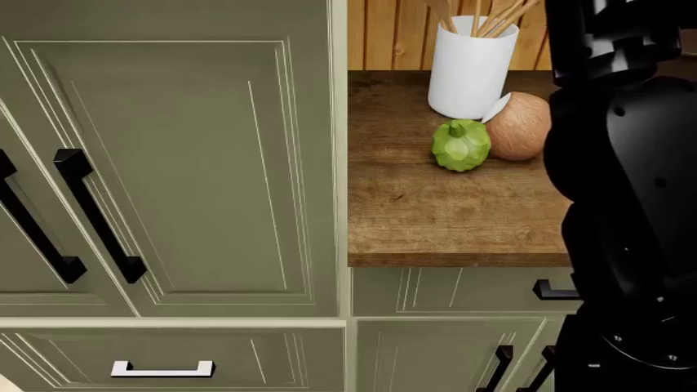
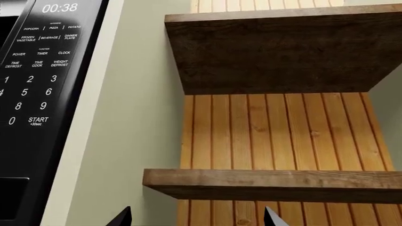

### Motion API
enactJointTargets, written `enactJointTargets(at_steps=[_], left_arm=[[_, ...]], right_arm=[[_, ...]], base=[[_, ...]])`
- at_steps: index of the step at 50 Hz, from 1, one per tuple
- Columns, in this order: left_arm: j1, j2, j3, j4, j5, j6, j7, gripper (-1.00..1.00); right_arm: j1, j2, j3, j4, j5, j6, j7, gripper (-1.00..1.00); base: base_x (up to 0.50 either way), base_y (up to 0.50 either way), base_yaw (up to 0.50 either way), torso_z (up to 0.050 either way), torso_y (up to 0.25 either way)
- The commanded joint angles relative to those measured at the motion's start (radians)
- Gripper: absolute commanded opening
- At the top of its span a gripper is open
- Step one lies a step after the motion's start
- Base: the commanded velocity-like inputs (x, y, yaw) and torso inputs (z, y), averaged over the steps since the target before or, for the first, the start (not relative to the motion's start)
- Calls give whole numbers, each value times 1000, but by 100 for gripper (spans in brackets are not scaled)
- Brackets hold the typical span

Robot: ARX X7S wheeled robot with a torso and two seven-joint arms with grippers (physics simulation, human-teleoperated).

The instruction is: Open the microwave door

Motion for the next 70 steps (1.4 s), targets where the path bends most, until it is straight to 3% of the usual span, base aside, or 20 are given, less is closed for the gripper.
enactJointTargets(at_steps=[1,12,24,54,70], left_arm=[[-60,-7,-39,19,-120,-49,-73,100],[-146,13,-16,-31,-448,-36,-318,100],[-117,102,42,-43,-536,28,-364,100],[-38,358,285,-162,-307,253,-156,100],[-109,445,411,-453,-108,421,-11,100]], right_arm=[[4,1,-9,-2,4,2,6,100],[3,6,-6,-6,11,2,12,100],[6,14,-1,-6,21,2,17,100],[-22,50,32,-24,39,-3,37,100],[-19,64,35,-15,44,-6,37,100]], base=[[0,0,0,0,0],[0,0,0,0,0],[0,0,0,0,0],[0,0,0,0,0],[0,0,0,0,0]])
